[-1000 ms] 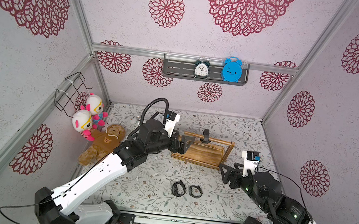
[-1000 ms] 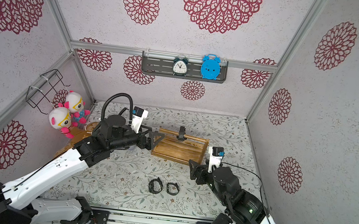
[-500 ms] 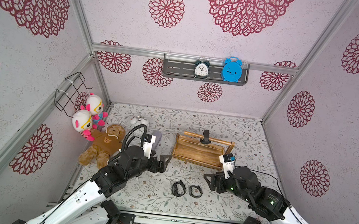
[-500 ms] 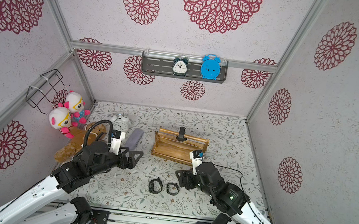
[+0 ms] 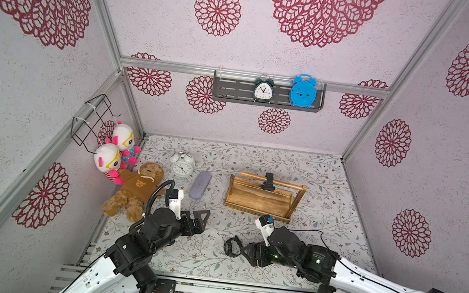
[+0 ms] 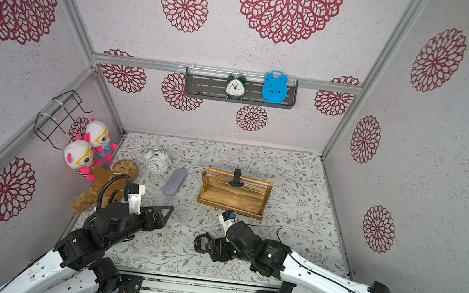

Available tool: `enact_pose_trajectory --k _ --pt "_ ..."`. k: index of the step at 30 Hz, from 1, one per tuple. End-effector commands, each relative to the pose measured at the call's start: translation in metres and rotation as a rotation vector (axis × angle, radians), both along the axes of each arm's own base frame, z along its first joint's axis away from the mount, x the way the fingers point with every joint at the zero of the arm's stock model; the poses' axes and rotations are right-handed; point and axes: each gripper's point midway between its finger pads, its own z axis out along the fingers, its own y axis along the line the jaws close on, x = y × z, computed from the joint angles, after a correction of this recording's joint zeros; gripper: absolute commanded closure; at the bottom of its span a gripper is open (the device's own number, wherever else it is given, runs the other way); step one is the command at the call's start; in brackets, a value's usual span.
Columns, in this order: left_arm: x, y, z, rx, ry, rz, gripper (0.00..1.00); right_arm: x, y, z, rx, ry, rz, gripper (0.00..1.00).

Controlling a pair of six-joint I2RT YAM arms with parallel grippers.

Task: Place watch on stand
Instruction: Pick up the watch at the center of the board.

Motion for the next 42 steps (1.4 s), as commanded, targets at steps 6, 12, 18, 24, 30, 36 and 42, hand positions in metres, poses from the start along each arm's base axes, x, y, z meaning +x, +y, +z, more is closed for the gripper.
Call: enact_pose_trajectory --k 6,12,18,24,30,36,42 --pt "-0.001 0.008 -0.018 -0.034 0.067 0.067 0.02 0.011 0.036 0.014 0.038 -0.013 0.003 0.27" --pt "-0.004 0.01 -0.027 -0.056 0.088 0.082 0.02 0.012 0.045 -0.003 -0.016 0.009 0.022 0.3" --pt "-0.006 0.015 -0.029 -0.07 0.088 0.1 0.02 0.012 0.056 -0.011 -0.036 0.015 0.043 0.32" --pt "-0.007 0.016 -0.032 -0.079 0.094 0.105 0.02 0.015 0.065 -0.021 -0.071 0.023 0.058 0.35" --pt "-0.008 0.016 -0.034 -0.085 0.098 0.105 0.02 0.018 0.07 -0.033 -0.125 0.03 0.065 0.4" --pt "-0.009 0.015 -0.037 -0.089 0.108 0.103 0.02 0.017 0.075 -0.043 -0.173 0.037 0.088 0.43" --pt "-0.008 0.015 -0.038 -0.09 0.11 0.105 0.02 0.019 0.073 -0.055 -0.231 0.051 0.08 0.46"
